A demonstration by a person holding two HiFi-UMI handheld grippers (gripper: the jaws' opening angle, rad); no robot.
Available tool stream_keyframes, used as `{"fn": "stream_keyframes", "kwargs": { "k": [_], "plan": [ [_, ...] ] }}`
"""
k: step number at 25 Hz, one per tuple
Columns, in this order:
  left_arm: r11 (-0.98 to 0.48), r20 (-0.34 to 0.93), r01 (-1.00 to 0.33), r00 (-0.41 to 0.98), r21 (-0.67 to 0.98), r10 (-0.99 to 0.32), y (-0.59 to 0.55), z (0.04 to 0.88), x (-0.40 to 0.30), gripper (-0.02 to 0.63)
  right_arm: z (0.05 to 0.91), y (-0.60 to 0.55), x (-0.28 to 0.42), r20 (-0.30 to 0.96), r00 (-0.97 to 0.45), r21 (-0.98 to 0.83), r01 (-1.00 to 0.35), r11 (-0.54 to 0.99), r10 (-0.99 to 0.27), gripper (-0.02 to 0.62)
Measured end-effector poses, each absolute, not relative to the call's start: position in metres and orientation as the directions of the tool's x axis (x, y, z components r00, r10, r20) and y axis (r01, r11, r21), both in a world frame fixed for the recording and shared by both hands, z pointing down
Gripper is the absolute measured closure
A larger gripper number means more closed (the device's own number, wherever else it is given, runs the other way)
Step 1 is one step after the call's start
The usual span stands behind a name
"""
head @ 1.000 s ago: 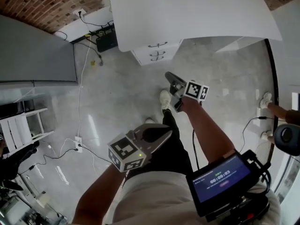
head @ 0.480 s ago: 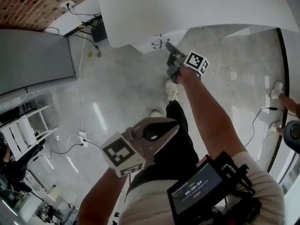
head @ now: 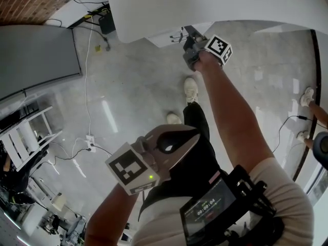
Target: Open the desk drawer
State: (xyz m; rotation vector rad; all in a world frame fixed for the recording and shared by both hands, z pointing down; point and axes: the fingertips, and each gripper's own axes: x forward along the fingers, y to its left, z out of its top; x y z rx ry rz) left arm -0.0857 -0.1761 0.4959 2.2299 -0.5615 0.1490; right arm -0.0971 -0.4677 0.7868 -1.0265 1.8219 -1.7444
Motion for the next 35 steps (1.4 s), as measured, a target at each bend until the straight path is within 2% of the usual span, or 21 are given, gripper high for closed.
{"fn": "stream_keyframes", "kwargs": {
  "k": [5,6,10,19,25,35],
  "plan": [
    [-0.571,0.288,-0.445,0.892,0.689,-0.347,-0.182,0.498,-0.085,0.6,0.789,-0.473,-0.103,0.176,-0.637,-0.979,-0.194,-0.065,-0.75,0.53],
    [-0.572,0.291,-0.446,0.892,0.688,-0.346,-0.182,0.5,-0.084,0.6,0.788,-0.475,-0.103,0.168,-0.637,-0.981,-0.184,-0.063,-0.753,0.555],
    [-0.572,0.292,-0.446,0.892,0.689,-0.345,-0.178,0.502,-0.083,0.6,0.786,-0.471,-0.101,0.152,-0.629,-0.985,-0.16,-0.064,-0.762,0.566],
    [-0.575,0.266,-0.437,0.894,0.691,-0.36,-0.173,0.494,-0.075,0.601,0.785,-0.448,-0.095,0.183,-0.613,-0.982,-0.152,-0.112,-0.769,0.569],
    [-0.591,0.244,-0.408,0.908,0.695,-0.34,-0.159,0.459,-0.066,0.601,0.76,-0.415,-0.081,0.212,-0.612,-0.976,-0.168,-0.136,-0.762,0.569],
    [-0.607,0.232,-0.405,0.909,0.684,-0.345,-0.159,0.464,-0.069,0.6,0.778,-0.383,-0.075,0.243,-0.615,-0.969,-0.182,-0.165,-0.75,0.569]
  ]
}}
